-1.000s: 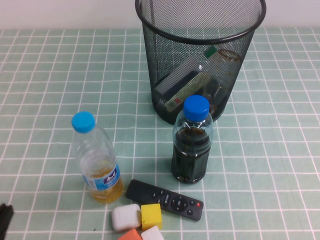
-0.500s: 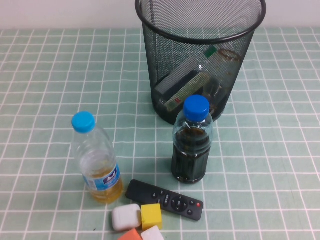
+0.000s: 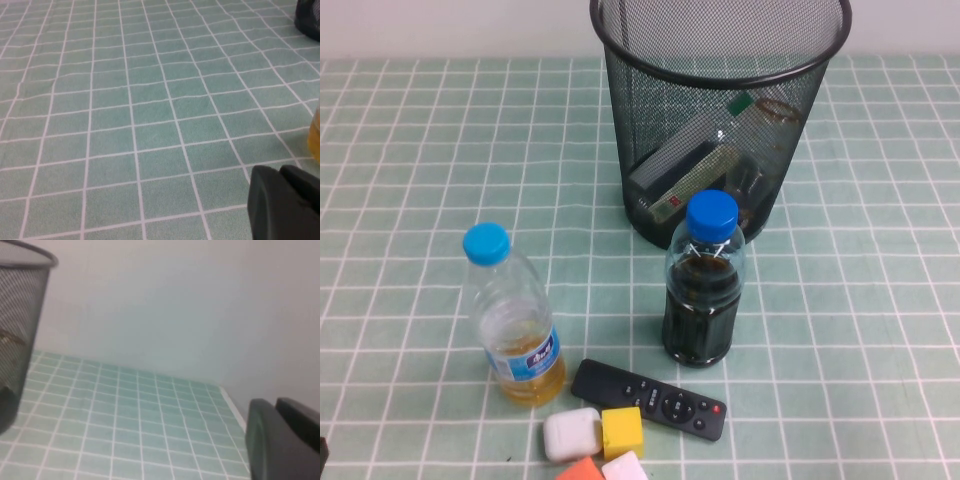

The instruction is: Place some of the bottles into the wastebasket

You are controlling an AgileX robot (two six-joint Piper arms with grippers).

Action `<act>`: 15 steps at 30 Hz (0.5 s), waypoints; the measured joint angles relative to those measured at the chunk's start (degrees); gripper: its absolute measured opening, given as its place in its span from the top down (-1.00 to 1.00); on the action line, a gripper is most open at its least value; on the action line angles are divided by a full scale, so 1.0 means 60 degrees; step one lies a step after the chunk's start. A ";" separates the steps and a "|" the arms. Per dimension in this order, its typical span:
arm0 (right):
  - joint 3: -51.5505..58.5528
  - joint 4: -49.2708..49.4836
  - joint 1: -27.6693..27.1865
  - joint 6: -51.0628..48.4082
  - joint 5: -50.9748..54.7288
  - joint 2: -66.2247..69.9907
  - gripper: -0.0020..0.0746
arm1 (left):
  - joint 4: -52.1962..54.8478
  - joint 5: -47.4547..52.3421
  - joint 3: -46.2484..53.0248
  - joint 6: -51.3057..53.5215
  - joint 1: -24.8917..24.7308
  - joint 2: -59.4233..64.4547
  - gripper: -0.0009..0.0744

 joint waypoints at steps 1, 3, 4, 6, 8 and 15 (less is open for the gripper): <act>0.0539 -0.0001 -0.0119 0.0000 -0.0376 -0.0253 0.96 | -0.0017 0.0021 0.0000 0.0000 0.0000 0.0000 0.98; 0.1348 0.0131 -0.0253 0.0000 -0.0928 -0.0608 0.96 | -0.0017 0.0021 0.0000 -0.0022 0.0000 0.0000 0.98; 0.1723 0.0206 -0.0271 0.0000 -0.1163 -0.0764 0.96 | -0.0017 0.0035 0.0000 -0.0022 0.0000 0.0000 0.98; 0.2360 0.0484 -0.0271 0.0000 -0.1417 -0.1062 0.96 | -0.0017 0.0035 0.0000 -0.0022 0.0000 -0.0004 0.98; 0.2831 0.0858 -0.0271 0.0000 -0.1494 -0.1350 0.96 | -0.0017 0.0035 0.0000 -0.0022 0.0000 -0.0004 0.98; 0.2986 0.1184 -0.0343 -0.0205 -0.1399 -0.2023 0.96 | -0.0017 0.0035 0.0000 -0.0022 0.0000 -0.0004 0.98</act>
